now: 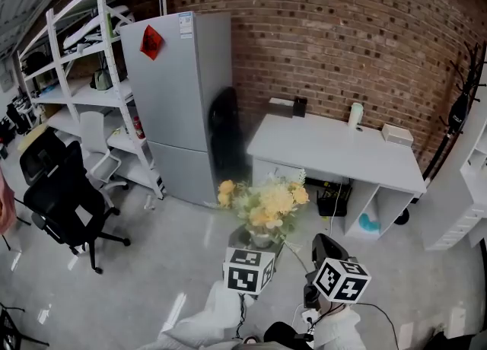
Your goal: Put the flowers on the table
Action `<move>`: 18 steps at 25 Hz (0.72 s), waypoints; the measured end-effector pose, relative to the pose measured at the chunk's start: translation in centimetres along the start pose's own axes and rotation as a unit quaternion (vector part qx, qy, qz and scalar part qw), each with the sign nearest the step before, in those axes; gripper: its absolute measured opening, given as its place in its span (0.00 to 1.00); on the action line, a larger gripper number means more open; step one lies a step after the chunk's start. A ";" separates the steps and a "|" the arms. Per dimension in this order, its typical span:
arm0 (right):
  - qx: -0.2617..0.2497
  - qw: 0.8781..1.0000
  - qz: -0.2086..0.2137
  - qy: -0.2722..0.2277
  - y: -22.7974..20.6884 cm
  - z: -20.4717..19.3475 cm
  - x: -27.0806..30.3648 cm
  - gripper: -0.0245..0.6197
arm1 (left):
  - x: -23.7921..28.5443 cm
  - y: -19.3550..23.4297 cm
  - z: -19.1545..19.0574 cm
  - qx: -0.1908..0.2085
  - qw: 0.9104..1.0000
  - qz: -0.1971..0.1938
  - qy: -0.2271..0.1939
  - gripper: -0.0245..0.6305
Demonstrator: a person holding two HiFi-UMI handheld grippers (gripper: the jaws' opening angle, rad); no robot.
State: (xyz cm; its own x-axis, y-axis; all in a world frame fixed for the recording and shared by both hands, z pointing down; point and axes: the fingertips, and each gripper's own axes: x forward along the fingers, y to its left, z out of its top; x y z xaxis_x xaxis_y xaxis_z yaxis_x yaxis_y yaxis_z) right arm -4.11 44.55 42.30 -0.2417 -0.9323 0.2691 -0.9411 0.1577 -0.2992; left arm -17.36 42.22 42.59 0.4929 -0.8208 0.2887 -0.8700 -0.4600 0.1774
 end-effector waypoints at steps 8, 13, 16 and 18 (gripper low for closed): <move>0.009 1.000 -0.017 0.003 -1.8 -0.5 2.3 0.07 | 2.6 1.9 -0.3 -0.005 1.000 0.002 0.003 0.52; 0.012 1.000 -0.025 0.008 -3.9 -0.2 4.8 0.08 | 5.6 2.7 0.0 -0.007 1.000 0.005 0.007 0.52; 0.015 1.000 -0.024 0.007 -5.1 0.7 6.5 0.07 | 7.7 2.7 0.6 -0.006 1.000 0.004 0.007 0.52; 0.014 1.000 -0.022 0.006 -6.1 1.6 7.9 0.08 | 9.3 2.7 1.3 -0.003 1.000 0.006 0.003 0.52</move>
State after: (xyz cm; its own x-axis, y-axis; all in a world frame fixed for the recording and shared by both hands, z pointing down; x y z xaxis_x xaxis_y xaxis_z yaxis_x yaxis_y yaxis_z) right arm 0.10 35.74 44.78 -0.2033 -0.9341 0.2933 -0.9441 0.1077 -0.3114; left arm -15.17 32.88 44.53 0.4826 -0.8242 0.2963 -0.8757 -0.4479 0.1804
